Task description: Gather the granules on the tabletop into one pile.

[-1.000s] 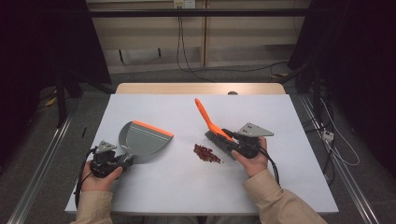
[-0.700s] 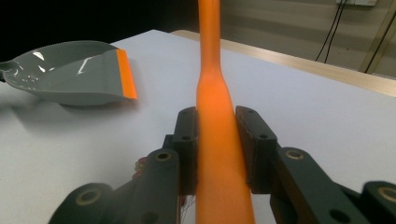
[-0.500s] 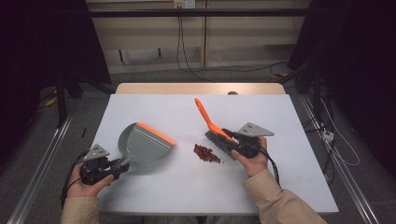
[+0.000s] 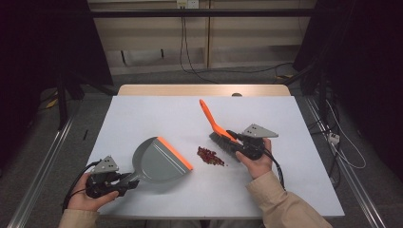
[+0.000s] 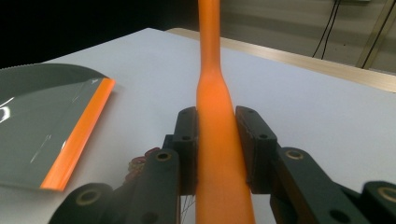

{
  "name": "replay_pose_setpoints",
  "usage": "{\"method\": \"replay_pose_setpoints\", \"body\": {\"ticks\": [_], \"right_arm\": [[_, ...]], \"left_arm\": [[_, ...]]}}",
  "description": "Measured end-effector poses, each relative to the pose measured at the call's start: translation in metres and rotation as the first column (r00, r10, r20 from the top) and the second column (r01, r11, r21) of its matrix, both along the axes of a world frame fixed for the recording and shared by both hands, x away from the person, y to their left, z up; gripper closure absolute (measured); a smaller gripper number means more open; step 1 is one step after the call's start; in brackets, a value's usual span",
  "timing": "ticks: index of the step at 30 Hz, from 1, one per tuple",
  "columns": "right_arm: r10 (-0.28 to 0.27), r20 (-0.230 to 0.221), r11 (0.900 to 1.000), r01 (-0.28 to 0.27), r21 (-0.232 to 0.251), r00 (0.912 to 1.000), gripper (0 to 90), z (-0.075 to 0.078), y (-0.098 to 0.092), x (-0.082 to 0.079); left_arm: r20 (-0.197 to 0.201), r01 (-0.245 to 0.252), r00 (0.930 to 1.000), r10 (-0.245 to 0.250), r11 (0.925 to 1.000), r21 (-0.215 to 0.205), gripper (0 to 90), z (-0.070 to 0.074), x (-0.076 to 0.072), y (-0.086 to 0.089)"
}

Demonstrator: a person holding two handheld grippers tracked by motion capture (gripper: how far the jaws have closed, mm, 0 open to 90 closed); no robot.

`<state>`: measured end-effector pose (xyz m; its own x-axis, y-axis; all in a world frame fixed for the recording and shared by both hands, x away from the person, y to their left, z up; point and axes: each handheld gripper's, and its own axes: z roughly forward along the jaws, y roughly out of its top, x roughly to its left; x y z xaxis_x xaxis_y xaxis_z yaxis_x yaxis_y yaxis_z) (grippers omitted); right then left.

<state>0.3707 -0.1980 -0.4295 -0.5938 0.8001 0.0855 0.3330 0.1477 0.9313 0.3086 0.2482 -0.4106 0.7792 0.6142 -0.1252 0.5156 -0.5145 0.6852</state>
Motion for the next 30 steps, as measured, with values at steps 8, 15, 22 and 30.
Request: {"method": "replay_pose_setpoints", "body": {"ticks": [8,15,22,30], "right_arm": [[-0.003,-0.005,1.000,0.002,-0.014,1.0000,71.3,-0.003,0.002,0.002],[0.010,-0.006,1.000,-0.010,-0.028,0.9999,71.3,-0.004,0.007,0.003],[0.011,-0.019,0.998,-0.012,-0.060,0.9998,71.3,-0.008,0.011,0.007],[0.034,-0.025,0.993,-0.036,-0.115,0.9991,70.9,-0.005,0.013,0.006]], "left_arm": [[-0.001,0.056,0.9984,-0.056,0.9984,0.002,62.3,-0.001,0.001,-0.013],[-0.019,0.095,0.9953,-0.095,0.9955,-0.007,62.3,-0.004,0.002,-0.026],[-0.026,0.135,0.9904,-0.136,0.9908,-0.010,62.2,-0.009,0.009,-0.043],[-0.034,0.157,0.9869,-0.157,0.9875,-0.006,61.9,-0.013,0.015,-0.050]]}}
